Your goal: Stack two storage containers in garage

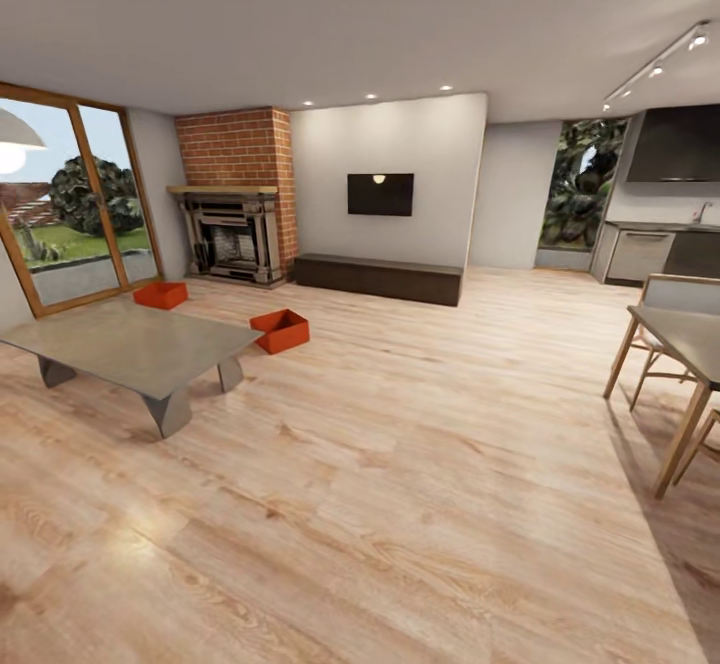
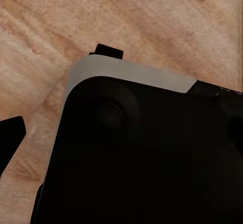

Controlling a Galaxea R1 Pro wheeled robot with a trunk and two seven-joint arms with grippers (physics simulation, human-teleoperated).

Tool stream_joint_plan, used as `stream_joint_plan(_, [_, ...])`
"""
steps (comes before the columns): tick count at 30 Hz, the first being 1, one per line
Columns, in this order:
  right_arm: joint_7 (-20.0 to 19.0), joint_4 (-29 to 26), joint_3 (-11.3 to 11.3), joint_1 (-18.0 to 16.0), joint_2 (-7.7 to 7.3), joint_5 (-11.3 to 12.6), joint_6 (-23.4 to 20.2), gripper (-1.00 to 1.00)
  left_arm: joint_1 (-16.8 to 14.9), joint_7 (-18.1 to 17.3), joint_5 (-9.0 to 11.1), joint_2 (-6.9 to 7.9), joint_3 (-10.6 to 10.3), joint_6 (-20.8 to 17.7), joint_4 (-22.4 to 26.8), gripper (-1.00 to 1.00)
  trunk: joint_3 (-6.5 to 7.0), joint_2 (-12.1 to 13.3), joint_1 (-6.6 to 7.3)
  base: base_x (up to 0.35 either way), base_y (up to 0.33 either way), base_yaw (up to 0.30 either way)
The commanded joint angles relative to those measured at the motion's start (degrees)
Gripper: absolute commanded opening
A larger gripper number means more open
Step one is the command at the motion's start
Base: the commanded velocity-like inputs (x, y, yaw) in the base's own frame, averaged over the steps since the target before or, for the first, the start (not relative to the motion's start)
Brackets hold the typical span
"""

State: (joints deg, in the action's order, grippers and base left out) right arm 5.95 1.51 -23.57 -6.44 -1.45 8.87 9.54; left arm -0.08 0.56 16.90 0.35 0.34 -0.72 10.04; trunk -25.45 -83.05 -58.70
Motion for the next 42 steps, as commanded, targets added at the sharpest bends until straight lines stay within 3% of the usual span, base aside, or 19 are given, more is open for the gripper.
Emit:
stream_joint_plan(1, [-0.01,0.16,-0.50,-0.06,0.02,0.54,0.36,1.00,-0.01,0.06,0.32,0.00,0.01,-0.07,0.06,1.00,-0.06,-0.03,-0.03,0.323,0.000,0.001])
stream_joint_plan(17, [0.41,0.14,-0.61,-0.06,-0.06,-0.07,0.39,1.00,-0.01,0.06,0.32,0.00,0.01,-0.07,-0.07,1.00,-0.06,-0.03,-0.03,0.323,0.000,0.000])
stream_joint_plan(42, [0.21,0.10,-0.19,-0.06,0.00,0.85,0.04,1.00,-0.01,0.06,0.41,0.54,0.01,-0.16,-0.11,1.00,-0.06,-0.03,-0.03,0.324,0.000,0.000])
